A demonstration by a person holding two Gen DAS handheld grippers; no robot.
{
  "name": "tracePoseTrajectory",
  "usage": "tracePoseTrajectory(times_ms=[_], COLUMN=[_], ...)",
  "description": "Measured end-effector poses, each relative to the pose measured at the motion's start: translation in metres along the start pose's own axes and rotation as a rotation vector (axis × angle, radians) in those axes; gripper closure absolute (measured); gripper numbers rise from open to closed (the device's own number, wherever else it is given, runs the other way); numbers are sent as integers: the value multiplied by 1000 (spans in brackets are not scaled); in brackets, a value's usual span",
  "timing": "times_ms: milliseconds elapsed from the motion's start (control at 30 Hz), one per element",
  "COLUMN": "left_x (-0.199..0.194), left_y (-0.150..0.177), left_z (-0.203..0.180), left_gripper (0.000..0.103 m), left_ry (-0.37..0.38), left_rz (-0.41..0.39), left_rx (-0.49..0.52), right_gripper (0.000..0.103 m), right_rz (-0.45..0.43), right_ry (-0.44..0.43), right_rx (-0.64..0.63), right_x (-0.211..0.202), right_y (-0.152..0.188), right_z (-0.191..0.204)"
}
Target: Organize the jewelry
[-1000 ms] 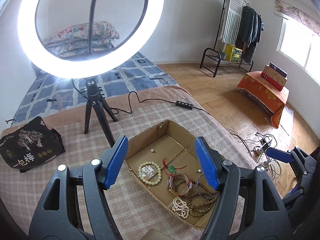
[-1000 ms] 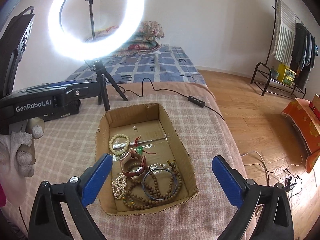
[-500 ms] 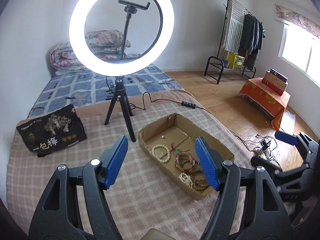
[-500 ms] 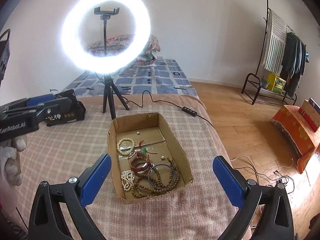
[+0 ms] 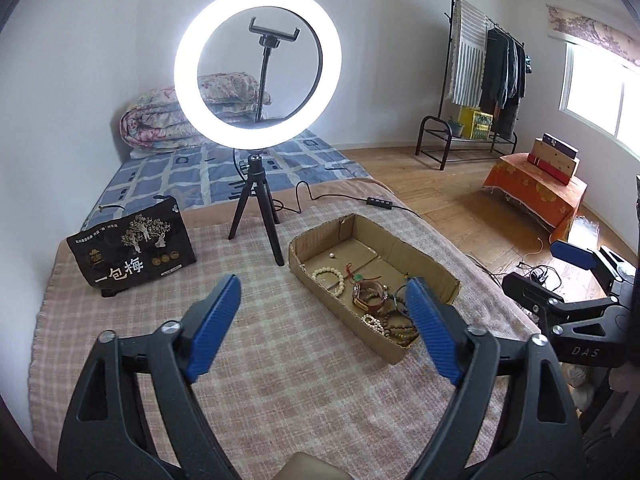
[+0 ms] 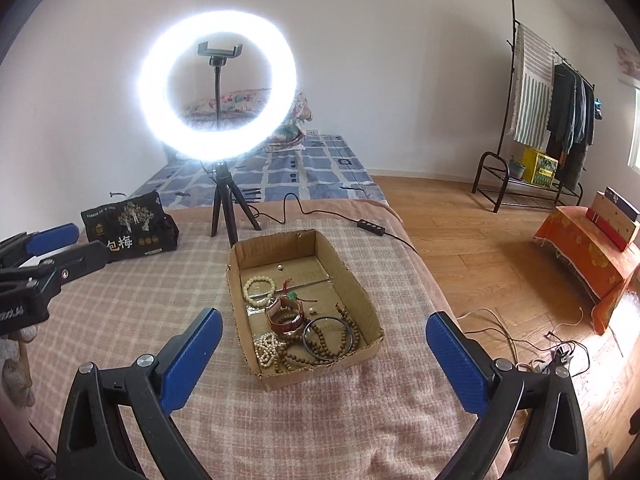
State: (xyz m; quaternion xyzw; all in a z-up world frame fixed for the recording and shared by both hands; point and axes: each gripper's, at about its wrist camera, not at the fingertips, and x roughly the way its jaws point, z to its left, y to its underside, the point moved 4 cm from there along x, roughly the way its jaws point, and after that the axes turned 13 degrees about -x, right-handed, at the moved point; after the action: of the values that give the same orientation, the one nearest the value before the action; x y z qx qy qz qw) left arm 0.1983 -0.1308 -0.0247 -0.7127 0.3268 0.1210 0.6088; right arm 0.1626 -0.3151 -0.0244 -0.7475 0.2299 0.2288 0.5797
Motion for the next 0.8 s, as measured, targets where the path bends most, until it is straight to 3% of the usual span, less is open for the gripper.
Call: tracePoseTrajectory(times_ms=[233,367,800], left_x=[-22,-32,-45], left_y=[4,5,10], left_z=[-2,-5,-9], left_gripper=[6,2,0], left_ry=[-6,-45,-54], left_rz=[-30,-62,-53], left_rx=[22,51,33], right_gripper=[0,0,0], right_rz=[-54,-60,-56], right_ry=[28,20,16], right_rx=[20,48,52], right_x=[-17,-19,-18], right_y=[-4,-4,-3], right_z=[-7,-12,-12])
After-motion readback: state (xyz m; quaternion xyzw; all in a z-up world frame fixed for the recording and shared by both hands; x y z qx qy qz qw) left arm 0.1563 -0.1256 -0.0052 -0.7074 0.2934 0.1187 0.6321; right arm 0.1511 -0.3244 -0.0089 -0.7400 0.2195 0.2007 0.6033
